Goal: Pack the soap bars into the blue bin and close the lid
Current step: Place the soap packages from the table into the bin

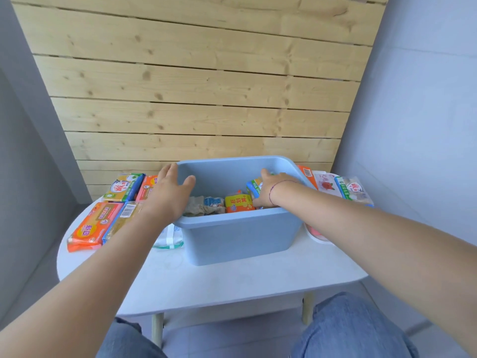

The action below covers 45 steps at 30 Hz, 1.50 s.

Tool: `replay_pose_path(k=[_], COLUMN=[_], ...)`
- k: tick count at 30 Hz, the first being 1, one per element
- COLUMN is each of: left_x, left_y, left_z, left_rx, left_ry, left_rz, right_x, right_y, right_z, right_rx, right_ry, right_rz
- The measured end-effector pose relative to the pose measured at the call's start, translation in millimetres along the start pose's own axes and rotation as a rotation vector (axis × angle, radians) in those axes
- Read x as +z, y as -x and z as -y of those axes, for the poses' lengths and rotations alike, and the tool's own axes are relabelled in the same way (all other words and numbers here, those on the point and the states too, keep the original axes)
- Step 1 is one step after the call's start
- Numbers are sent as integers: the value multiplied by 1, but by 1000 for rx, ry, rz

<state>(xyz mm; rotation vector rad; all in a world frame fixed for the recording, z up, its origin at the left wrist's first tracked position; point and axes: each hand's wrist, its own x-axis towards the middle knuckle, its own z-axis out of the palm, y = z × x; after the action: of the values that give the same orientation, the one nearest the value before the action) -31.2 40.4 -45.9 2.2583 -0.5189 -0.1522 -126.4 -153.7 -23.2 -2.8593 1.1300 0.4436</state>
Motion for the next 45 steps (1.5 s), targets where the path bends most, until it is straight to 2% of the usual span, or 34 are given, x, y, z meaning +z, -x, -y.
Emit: replay_pose_path(k=[2, 5, 9, 12, 13, 14, 16, 18, 19, 20, 22, 24, 26, 29, 35, 37, 40, 42, 43, 45], left_x=[0, 0, 0, 0, 0, 0, -1, -1, -1, 0, 0, 0, 0, -1, -3, -3, -2, -2, -2, -2], left_y=[1, 0, -1, -1, -1, -1, -1, -1, -1, -1, -1, -1, 0, 1, 3, 2, 2, 1, 1, 1], left_z=[0, 0, 1, 1, 1, 1, 1, 1, 1, 1, 0, 0, -1, -2, -2, -3, -3, -2, -2, -1], left_rx=[4, 4, 3, 6, 9, 12, 19, 22, 21, 21, 21, 23, 22, 21, 18, 16, 13, 11, 10, 6], left_ry=[10, 10, 9, -3, -9, -12, -19, -23, -24, -24, -26, -33, -41, -50, -41, -41, -30, -25, -26, -19], left_rz=[-2, -8, -15, -10, -8, -8, -6, -6, -9, -11, -11, -7, -7, -13, -6, -6, -7, -8, -6, 1], right_x=[3, 1, 4, 1, -7, -18, -45, -65, -66, -59, -26, 13, 44, 65, 65, 44, -8, -46, -60, -73], right_y=[1, 0, -7, -7, -5, -6, -11, -19, -23, -27, -33, -40, -44, -44, -46, -38, -21, -8, -2, 10], right_z=[0, 2, 8, 5, 0, -9, -35, -73, -93, -111, -132, -134, -131, -125, -131, -138, -141, -128, -116, -83], right_rx=[-52, -178, -186, -219, -241, -275, -329, -218, -101, 18, 163, 204, 246, 287, 382, 393, 324, 170, 63, -129], right_ry=[-32, 102, 381, 412, 330, 144, -404, -759, -770, -689, -477, -420, -390, -318, -514, -662, -894, -1043, -1147, -1334], right_rz=[140, 302, 298, 301, 255, 152, -183, -520, -593, -585, -393, -154, -18, -42, -95, -206, -530, -624, -567, -215])
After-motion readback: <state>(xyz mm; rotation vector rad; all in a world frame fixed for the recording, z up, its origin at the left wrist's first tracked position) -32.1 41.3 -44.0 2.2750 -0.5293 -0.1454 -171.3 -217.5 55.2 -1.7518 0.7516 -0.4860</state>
